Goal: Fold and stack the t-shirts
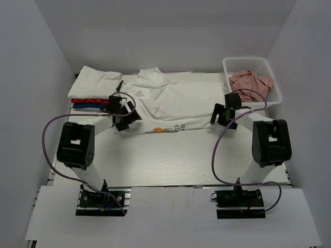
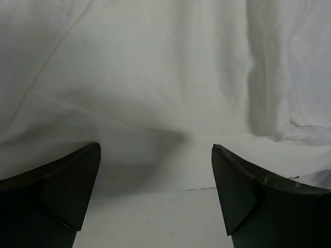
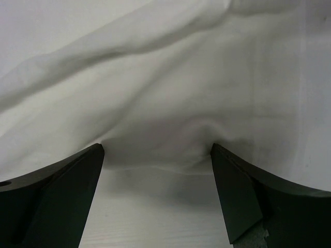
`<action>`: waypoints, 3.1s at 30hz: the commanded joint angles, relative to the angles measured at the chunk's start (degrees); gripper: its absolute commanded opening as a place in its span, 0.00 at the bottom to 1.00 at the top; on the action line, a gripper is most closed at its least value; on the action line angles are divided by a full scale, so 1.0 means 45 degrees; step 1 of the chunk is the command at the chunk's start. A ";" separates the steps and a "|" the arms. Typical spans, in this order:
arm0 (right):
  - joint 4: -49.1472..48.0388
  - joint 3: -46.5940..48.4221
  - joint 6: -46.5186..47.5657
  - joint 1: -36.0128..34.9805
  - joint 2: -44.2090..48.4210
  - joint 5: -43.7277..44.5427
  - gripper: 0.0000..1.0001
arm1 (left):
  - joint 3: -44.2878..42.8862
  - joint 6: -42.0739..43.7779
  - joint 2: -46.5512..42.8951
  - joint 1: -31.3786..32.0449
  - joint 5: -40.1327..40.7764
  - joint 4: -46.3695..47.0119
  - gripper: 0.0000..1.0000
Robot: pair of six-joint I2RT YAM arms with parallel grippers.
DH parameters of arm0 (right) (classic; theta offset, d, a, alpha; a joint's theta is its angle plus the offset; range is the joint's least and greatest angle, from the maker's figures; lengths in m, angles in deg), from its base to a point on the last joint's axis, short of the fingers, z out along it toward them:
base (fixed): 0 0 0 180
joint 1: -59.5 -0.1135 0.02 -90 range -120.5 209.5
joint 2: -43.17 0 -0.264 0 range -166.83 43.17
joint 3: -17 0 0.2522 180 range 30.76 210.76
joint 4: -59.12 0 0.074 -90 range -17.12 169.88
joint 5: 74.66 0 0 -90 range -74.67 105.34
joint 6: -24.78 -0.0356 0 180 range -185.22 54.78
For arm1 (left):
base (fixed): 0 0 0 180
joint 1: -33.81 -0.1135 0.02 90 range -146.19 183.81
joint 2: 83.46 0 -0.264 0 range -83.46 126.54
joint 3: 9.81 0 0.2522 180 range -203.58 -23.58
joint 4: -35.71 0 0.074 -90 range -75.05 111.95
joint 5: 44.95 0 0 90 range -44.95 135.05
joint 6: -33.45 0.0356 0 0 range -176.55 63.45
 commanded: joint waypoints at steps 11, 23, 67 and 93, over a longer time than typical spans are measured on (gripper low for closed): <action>0.2558 -0.5686 -0.2098 0.0136 0.5361 -0.1104 0.90 | 0.4540 -0.0739 -0.3651 0.0044 0.1575 -0.4234 0.99; 0.5430 -0.6161 -0.3605 0.0038 1.0458 -0.1732 0.90 | 0.5158 -0.4022 -1.1563 0.0336 0.1121 -0.9005 0.99; 0.2325 0.4115 -0.2647 -0.1114 -0.0300 0.3837 0.90 | -1.9591 0.4023 1.3118 0.1196 0.5165 0.0430 0.99; 0.2773 0.4308 -0.2663 -0.1095 -0.1335 0.4754 0.90 | -1.8129 0.5941 1.3082 0.1743 0.6243 -0.1778 0.00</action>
